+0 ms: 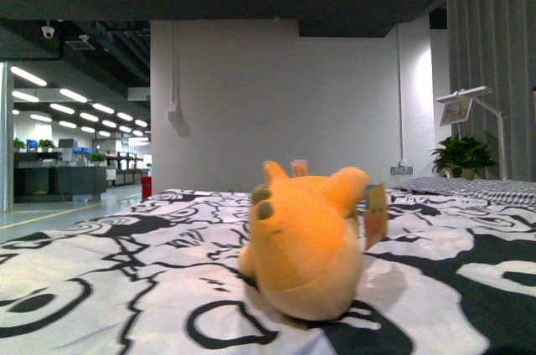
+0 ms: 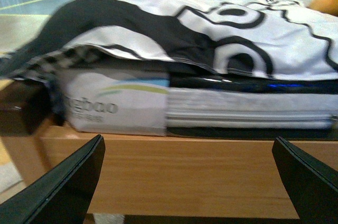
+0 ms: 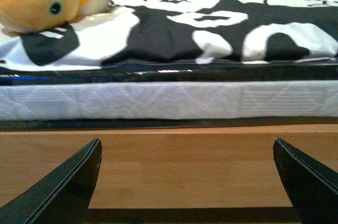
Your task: Put away toys
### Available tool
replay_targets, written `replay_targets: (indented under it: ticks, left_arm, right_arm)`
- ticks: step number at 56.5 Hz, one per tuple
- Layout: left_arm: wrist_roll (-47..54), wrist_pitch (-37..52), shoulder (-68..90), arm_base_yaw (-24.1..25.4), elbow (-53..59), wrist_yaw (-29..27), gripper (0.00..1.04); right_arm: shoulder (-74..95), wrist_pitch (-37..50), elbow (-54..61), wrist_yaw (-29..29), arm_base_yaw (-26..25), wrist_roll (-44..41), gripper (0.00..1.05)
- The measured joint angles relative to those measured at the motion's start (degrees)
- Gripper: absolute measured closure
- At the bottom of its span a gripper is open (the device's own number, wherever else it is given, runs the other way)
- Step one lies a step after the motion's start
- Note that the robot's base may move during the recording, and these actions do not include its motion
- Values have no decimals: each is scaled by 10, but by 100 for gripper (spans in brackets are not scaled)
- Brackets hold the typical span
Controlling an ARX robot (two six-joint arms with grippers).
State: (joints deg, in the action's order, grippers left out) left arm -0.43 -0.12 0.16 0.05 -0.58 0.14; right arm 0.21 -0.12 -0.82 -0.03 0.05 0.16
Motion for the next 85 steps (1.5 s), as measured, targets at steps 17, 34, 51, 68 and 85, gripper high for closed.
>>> replay_targets:
  ticks: [17, 34, 51, 68, 85]
  left_arm:
    - [0, 0, -1, -1, 0, -6, 6]
    - [0, 0, -1, -1, 0, -3, 6]
    - [0, 0, -1, -1, 0, -2, 6]
    - [0, 0, -1, -1, 0, -2, 6]
    - [0, 0, -1, -1, 0, -2, 6]
  right_arm:
    - [1, 1, 0, -5, 0, 0, 7]
    - [0, 1, 0, 2, 0, 1, 7]
    - [141, 136, -16, 135, 28, 42, 7]
    - [374, 351, -94, 74, -8, 13, 7]
    - [613, 525, -179, 58, -36, -11, 7]
